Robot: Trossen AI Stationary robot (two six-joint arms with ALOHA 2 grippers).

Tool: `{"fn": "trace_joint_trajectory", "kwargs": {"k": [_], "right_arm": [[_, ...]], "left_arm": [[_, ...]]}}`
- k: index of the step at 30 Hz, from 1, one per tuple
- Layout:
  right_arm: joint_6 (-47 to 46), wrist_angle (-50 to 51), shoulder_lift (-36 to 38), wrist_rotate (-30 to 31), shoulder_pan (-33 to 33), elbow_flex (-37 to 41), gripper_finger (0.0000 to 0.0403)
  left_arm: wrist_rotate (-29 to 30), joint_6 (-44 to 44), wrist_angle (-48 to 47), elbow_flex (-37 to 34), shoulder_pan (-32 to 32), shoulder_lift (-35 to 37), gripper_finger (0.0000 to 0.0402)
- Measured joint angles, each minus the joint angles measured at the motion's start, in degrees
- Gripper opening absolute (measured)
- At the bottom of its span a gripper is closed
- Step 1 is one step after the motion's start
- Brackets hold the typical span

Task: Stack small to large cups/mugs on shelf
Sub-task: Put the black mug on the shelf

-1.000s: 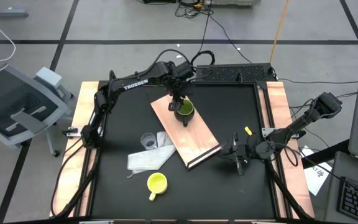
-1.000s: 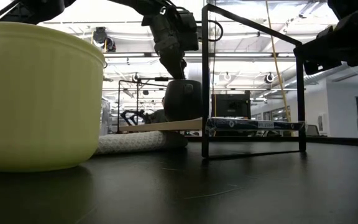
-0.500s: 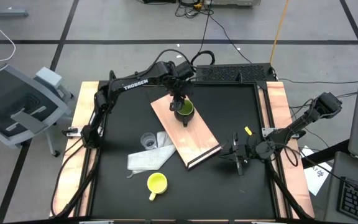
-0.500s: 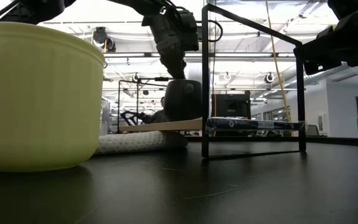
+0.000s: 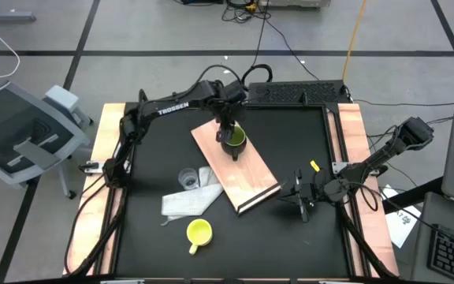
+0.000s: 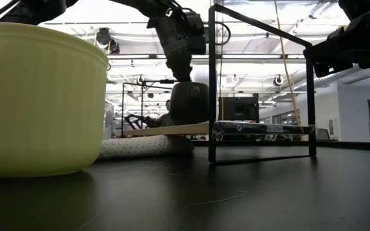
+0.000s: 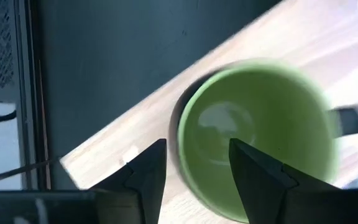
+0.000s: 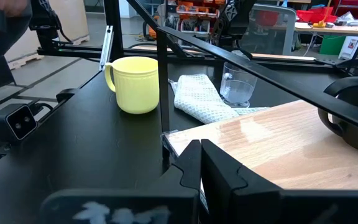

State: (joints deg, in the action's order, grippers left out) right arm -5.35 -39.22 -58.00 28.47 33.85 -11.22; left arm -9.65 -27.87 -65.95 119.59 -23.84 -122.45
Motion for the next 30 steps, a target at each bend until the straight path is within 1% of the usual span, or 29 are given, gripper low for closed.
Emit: {"fn": "trace_joint_trajectory", "kwargs": {"k": [3, 15, 17, 19, 21, 27, 28, 30], "right_arm": [[0.0, 0.0, 0.0, 0.0, 0.0, 0.0, 0.0], [0.0, -1.2, 0.0, 0.0, 0.0, 0.0, 0.0], [0.0, -1.2, 0.0, 0.0, 0.0, 0.0, 0.0], [0.0, -1.3, 0.0, 0.0, 0.0, 0.0, 0.0], [0.0, -1.3, 0.0, 0.0, 0.0, 0.0, 0.0], [0.0, -1.3, 0.0, 0.0, 0.0, 0.0, 0.0], [0.0, -1.3, 0.0, 0.0, 0.0, 0.0, 0.0], [0.0, -1.3, 0.0, 0.0, 0.0, 0.0, 0.0]], "left_arm": [[2.2, -0.8, 0.3, -1.8, 0.2, -0.1, 0.0177], [2.3, -1.0, 3.4, -2.5, 0.0, -0.1, 0.0177], [2.3, -1.4, 3.2, -2.4, 0.0, -0.1, 0.0172], [2.3, -1.4, 3.2, -2.4, 0.0, -0.1, 0.0157], [2.3, -1.4, 3.1, -2.4, 0.0, -0.1, 0.0131], [2.2, -1.6, 3.1, -2.3, 0.1, -0.1, 0.0028], [2.5, -1.6, 2.7, -2.3, 0.1, -0.1, 0.0018], [2.5, -1.6, 2.6, -2.3, 0.1, -0.1, 0.0015]]}}
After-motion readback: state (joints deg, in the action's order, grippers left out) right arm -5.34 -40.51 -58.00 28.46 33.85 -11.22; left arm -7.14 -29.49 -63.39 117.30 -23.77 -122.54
